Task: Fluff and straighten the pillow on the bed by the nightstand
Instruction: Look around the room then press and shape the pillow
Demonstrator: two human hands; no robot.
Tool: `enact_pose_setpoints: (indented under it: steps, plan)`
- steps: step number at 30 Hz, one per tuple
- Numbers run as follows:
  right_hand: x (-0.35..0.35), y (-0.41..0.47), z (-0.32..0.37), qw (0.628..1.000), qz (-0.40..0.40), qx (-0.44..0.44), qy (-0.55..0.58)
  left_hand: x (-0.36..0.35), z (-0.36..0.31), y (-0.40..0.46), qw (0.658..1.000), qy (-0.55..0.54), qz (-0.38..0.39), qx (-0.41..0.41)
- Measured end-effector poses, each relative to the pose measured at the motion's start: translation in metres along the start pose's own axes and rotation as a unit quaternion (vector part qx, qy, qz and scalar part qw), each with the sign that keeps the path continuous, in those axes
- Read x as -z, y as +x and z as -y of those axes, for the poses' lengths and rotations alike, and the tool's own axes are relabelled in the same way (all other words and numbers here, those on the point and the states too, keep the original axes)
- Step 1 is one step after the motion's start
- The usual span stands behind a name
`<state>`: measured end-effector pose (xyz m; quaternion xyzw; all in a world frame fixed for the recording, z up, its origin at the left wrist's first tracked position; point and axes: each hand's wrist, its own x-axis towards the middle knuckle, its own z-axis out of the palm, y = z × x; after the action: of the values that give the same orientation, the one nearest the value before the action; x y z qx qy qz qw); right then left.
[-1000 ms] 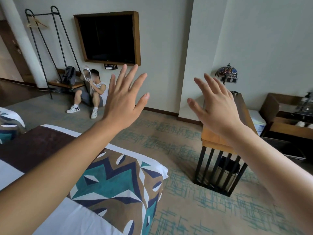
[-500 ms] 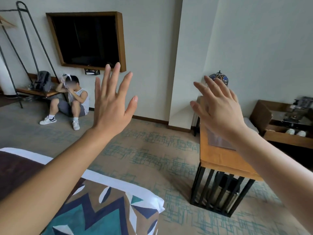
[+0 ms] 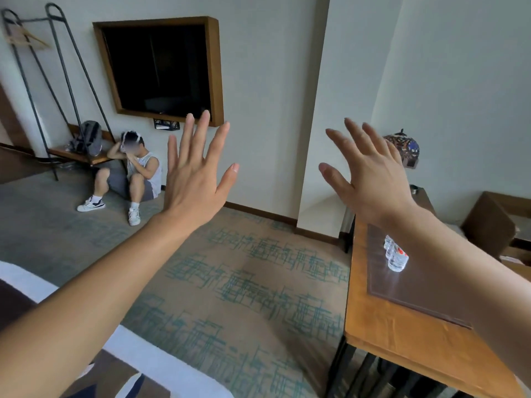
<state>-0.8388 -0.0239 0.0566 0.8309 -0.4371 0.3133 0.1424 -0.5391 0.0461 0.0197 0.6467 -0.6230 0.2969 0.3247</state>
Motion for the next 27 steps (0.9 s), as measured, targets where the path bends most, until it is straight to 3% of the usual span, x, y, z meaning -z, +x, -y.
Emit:
enact_pose_setpoints:
  steps: [5,10,18,22,27]
  plan:
    - [-0.049,0.047,-0.039,0.999,0.001,0.001,0.036,-0.052,0.008,0.048,0.999,0.035,-0.012,0.002]
    - [-0.101,0.108,-0.057,0.999,0.002,0.009,0.053,-0.111,0.033,0.084,0.993,0.092,0.034,0.063]
    - [-0.227,0.237,-0.025,0.993,0.014,0.095,0.065,-0.2,0.147,0.13,0.986,0.117,-0.008,0.121]
    - [-0.279,0.312,-0.003,0.988,0.02,0.118,0.103,-0.235,0.203,0.173,0.98,0.132,0.008,0.149]
    - [-0.337,0.4,0.059,0.97,0.002,0.172,0.173,-0.245,0.267,0.196,0.959,0.229,0.025,0.164]
